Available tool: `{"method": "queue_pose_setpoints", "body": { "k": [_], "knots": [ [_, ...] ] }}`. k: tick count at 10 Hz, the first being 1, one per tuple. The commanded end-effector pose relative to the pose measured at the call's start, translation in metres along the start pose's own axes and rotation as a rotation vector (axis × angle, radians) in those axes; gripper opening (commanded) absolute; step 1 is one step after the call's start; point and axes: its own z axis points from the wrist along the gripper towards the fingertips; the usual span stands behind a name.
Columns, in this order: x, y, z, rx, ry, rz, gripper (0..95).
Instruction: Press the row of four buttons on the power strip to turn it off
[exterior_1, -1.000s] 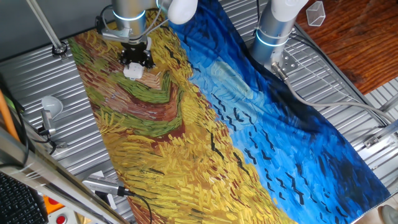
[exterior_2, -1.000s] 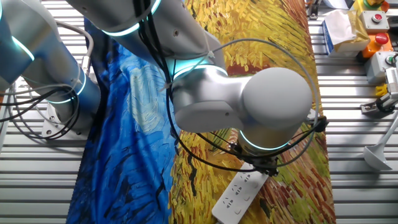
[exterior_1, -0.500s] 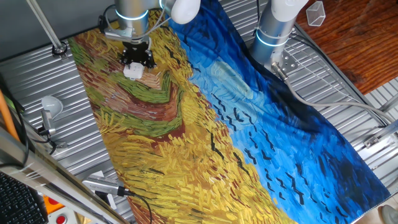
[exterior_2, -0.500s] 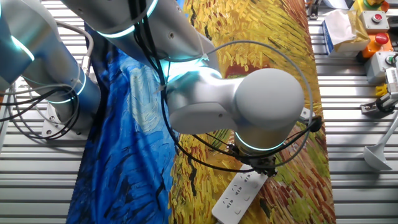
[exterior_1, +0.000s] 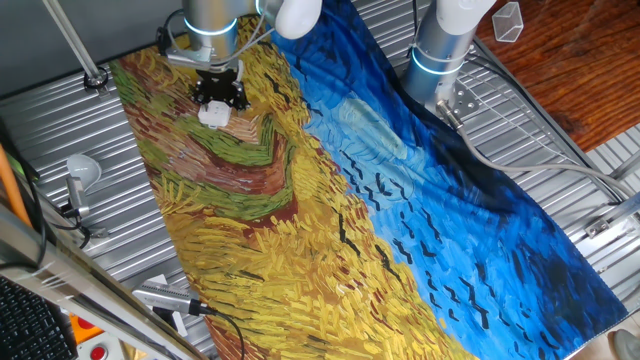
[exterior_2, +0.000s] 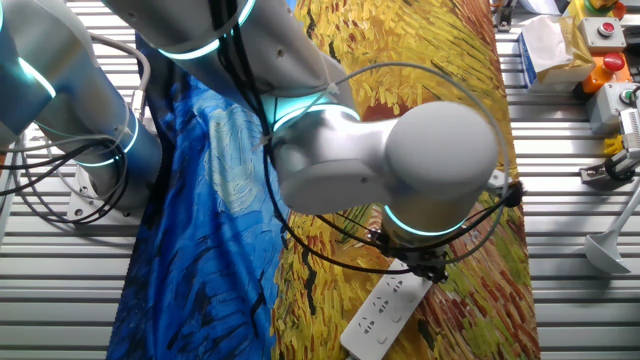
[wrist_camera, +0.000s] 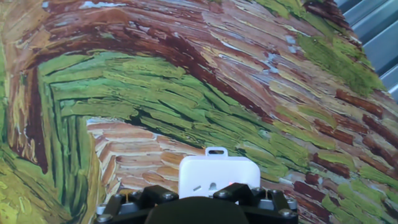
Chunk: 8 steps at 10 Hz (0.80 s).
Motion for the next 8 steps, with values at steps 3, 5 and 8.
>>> {"method": "queue_pose_setpoints", "body": {
  "k": [3,5,8],
  "knots": [
    [0.024,0.008,-0.040,-0.015,0.012,-0.018,76.0],
    [0.042,0.010,-0.047,-0.013,0.017,-0.026,76.0],
    [0.076,0.011,-0.054,-0.009,0.040,-0.043,76.0]
  ]
}}
